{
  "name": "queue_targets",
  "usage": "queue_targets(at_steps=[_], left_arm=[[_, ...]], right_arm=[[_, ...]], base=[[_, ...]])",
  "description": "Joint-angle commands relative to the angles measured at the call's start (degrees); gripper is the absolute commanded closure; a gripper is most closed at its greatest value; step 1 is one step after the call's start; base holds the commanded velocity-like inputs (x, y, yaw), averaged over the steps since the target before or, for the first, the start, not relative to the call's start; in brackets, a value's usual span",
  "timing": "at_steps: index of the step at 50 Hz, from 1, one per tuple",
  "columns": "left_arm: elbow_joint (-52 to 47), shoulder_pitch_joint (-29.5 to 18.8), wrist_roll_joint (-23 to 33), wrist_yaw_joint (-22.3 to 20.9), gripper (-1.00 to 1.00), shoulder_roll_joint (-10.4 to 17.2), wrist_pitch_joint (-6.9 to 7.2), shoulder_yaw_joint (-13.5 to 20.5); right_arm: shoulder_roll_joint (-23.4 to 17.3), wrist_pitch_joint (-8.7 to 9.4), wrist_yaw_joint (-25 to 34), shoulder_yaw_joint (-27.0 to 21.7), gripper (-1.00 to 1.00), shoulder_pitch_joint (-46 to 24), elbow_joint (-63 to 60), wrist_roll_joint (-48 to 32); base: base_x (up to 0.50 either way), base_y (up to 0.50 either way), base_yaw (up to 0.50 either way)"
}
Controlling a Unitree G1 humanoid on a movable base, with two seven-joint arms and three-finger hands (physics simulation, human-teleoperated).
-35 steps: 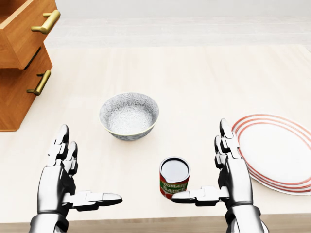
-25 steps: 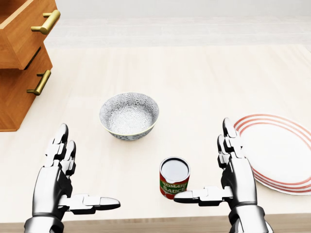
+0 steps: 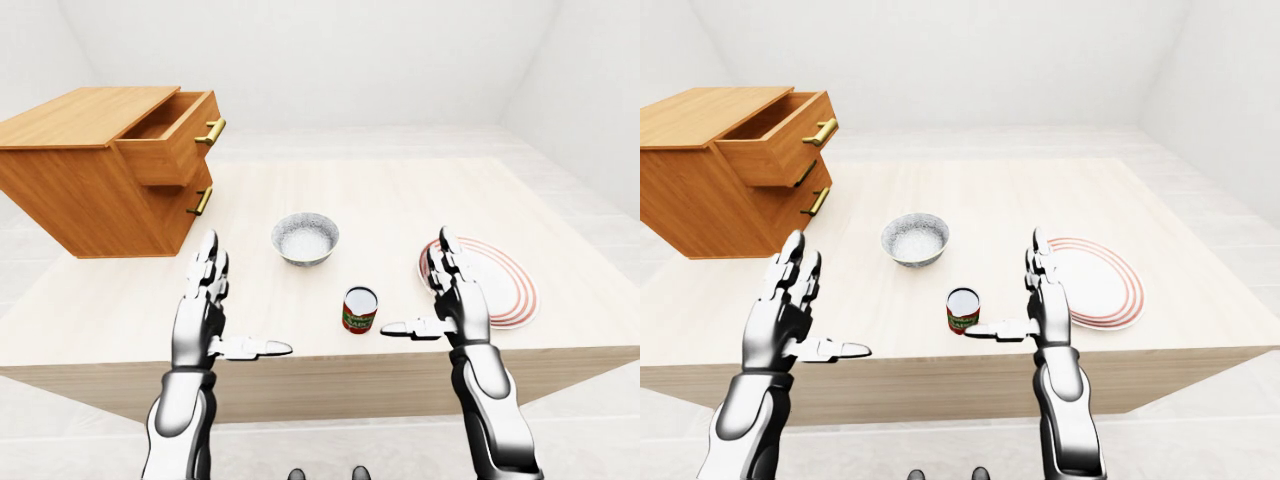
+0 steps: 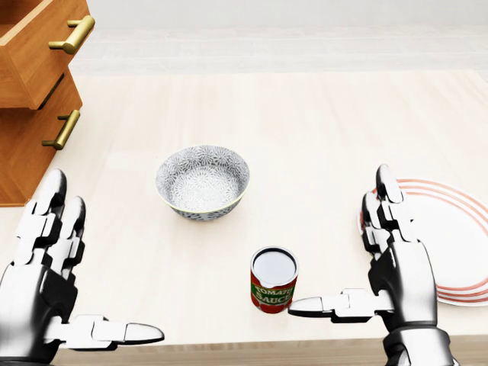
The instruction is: Put the bowl on the plate.
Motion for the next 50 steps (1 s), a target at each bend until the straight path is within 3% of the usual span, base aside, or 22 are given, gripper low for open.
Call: queue_targets(at_steps=[1, 50], left_arm=[[-6.34, 1.38, -0.99, -2.23, -1.0, -0.16, 0.0, 2.27], [-8.12, 0.72, -2.61, -5.36, -1.0, -0.73, 0.0, 7.87]], right_arm=[[0.29, 0.0, 1.26, -2.14, -1.0, -0.54, -3.34, 1.82], [0.35, 0.0, 2.41, -1.41, -1.0, 0.22, -6.29, 0.93]], base=[[0.0, 0.0, 0.0], [0.0, -0.48, 0.0]])
